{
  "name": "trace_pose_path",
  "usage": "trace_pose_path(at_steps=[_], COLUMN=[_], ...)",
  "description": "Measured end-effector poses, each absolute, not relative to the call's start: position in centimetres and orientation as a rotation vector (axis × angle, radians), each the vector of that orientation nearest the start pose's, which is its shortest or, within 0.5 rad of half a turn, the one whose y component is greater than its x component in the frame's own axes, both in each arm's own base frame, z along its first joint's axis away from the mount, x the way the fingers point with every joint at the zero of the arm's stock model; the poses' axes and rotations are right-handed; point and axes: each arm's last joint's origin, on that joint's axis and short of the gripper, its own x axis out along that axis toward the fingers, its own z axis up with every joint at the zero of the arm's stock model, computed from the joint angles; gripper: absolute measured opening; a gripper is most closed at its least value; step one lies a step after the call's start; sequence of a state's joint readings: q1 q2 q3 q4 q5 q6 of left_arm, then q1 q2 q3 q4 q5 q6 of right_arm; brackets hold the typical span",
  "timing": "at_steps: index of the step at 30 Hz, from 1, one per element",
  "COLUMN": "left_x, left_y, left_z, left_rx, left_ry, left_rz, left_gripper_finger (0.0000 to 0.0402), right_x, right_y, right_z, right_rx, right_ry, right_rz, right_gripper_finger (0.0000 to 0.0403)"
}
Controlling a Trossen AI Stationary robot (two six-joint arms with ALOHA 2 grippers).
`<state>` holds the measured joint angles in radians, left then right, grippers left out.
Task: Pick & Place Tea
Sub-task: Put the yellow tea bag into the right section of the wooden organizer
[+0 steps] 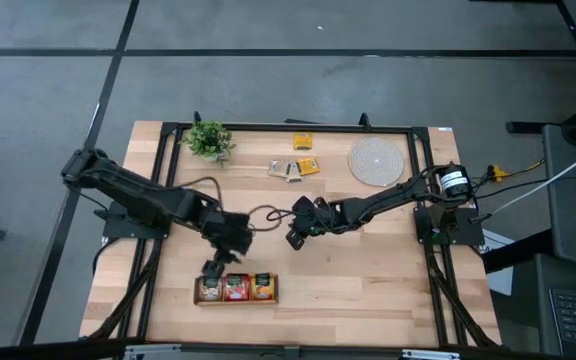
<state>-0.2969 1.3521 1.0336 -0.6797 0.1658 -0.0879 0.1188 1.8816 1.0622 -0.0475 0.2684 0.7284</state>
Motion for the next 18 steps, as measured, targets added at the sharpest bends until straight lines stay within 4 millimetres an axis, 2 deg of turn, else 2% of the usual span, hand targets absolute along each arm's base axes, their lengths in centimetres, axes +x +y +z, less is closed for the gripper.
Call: trace_pose_path(at_steps=[4,8,14,18], left_x=[24.0,22.6,21.6,21.3], left_y=[-7.2,-6.0,-3.3,-1.2], left_z=[27.7,27.8,25.3,23.4], left_rx=[0.076,0.098,0.0,-0.065], left_ry=[0.927,0.847,0.738,0.686], left_rz=[-0.209,-0.094,0.034,0.128], left_gripper_finger=[0.0104,0.0101,0.009,0.0084], right_x=[37.2,37.3,37.6,38.1], right_y=[3.5,2.6,-1.0,-4.0], right_z=[14.4,14.5,14.7,15.7], right_rx=[0.497,0.485,0.458,0.419], right_ry=[0.732,0.702,0.688,0.724], right_rz=[-0.478,-0.525,-0.577,-0.538], right_gripper_finger=[0.0102,0.0102,0.01,0.0073])
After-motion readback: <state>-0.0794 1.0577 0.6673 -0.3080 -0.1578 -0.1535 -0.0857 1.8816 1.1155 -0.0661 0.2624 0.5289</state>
